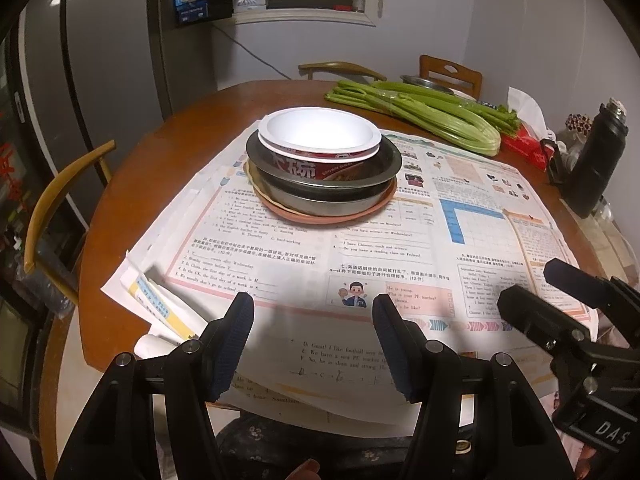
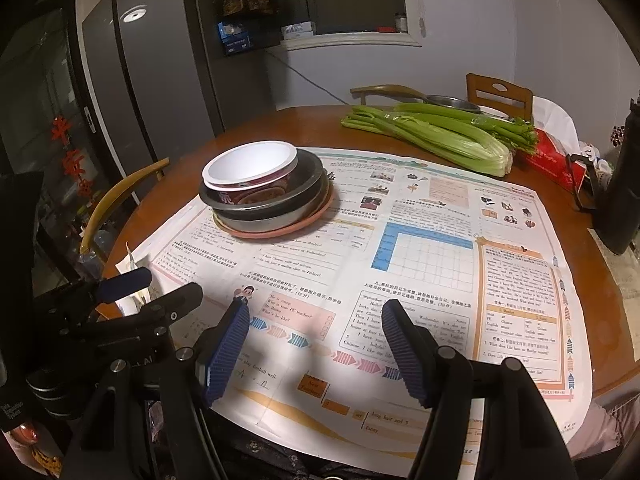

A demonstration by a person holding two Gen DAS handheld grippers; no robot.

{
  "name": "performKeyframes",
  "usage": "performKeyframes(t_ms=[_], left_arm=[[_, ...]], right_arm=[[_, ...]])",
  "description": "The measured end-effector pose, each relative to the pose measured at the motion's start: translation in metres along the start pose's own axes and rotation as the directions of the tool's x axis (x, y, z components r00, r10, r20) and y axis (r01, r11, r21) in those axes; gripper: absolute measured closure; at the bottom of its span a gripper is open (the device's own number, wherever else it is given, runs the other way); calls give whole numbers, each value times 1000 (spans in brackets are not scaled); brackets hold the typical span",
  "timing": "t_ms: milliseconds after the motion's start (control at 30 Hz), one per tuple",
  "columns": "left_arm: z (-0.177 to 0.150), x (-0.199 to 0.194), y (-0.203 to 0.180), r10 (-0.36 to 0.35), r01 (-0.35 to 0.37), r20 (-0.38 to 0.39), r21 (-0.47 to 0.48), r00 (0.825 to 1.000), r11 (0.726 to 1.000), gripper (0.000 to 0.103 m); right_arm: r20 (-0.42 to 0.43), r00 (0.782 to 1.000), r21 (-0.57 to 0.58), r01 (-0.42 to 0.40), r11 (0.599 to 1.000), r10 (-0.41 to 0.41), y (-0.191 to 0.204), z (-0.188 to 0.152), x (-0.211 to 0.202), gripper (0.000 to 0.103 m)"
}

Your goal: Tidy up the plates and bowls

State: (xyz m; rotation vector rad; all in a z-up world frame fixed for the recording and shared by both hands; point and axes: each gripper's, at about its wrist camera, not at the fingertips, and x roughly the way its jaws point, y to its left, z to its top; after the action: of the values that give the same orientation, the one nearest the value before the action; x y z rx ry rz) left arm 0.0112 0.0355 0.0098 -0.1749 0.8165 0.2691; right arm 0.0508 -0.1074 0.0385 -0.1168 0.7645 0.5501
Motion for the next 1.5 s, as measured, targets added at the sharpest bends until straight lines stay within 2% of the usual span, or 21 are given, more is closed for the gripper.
performKeyframes(t_ms=[1500], left_arm=[[-3, 2, 3, -2, 2, -14, 1, 1000, 1000, 39]], right_arm=[[-20, 1000, 8, -6, 1000, 6, -1, -3, 4, 34]])
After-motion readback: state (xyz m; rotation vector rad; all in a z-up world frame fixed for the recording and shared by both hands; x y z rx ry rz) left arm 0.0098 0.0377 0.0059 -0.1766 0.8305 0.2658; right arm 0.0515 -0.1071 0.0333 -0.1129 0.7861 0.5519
